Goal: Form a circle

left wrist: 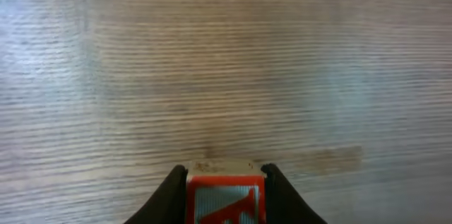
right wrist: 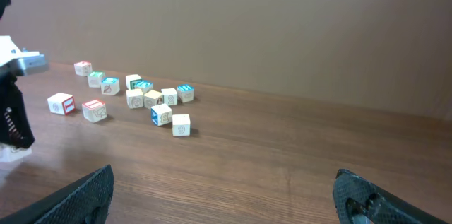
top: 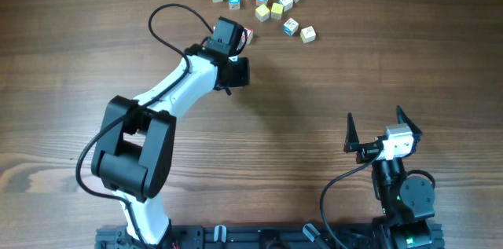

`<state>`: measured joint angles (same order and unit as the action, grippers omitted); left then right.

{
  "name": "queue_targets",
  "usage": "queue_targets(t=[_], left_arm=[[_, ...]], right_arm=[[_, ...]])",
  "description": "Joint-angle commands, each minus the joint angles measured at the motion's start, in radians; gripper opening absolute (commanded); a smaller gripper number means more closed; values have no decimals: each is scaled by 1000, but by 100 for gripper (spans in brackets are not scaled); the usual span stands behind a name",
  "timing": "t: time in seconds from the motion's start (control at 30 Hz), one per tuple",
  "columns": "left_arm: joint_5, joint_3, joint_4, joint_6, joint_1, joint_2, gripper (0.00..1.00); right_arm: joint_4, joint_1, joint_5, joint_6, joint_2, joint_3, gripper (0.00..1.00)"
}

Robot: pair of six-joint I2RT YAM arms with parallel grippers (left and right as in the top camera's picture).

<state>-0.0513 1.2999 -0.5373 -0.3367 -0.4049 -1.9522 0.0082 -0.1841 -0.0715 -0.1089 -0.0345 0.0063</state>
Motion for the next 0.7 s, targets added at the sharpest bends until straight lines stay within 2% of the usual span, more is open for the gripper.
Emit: queue_targets(t=[0.0,0.17,0.2,0.23,0.27,0.33,0.43,0.57,0.67], left_arm=[[112,-55,66,-13,-16,-5,21],[117,-90,157,-17,-17,-24,25],[116,-90,160,-17,-17,-24,34],[116,-90,159,-17,-17,-24,54],[116,-90,154,-17,-17,-24,61],[116,-90,153,-16,-17,-24,64],[116,-90,159,-16,-17,-24,46],[78,-90,141,-16,-17,-24,34],[79,-90,134,-16,-19,-24,31]], right_arm=[[5,5,8,4,5,-1,100],[5,5,8,5,5,-1,100],[5,5,8,5,5,-1,100],[5,5,8,4,5,-1,100],[5,5,8,5,5,-1,100],[5,5,8,4,5,-1,100],[5,5,8,4,5,-1,100],[5,5,8,4,5,-1,100],[5,5,8,5,5,-1,99]])
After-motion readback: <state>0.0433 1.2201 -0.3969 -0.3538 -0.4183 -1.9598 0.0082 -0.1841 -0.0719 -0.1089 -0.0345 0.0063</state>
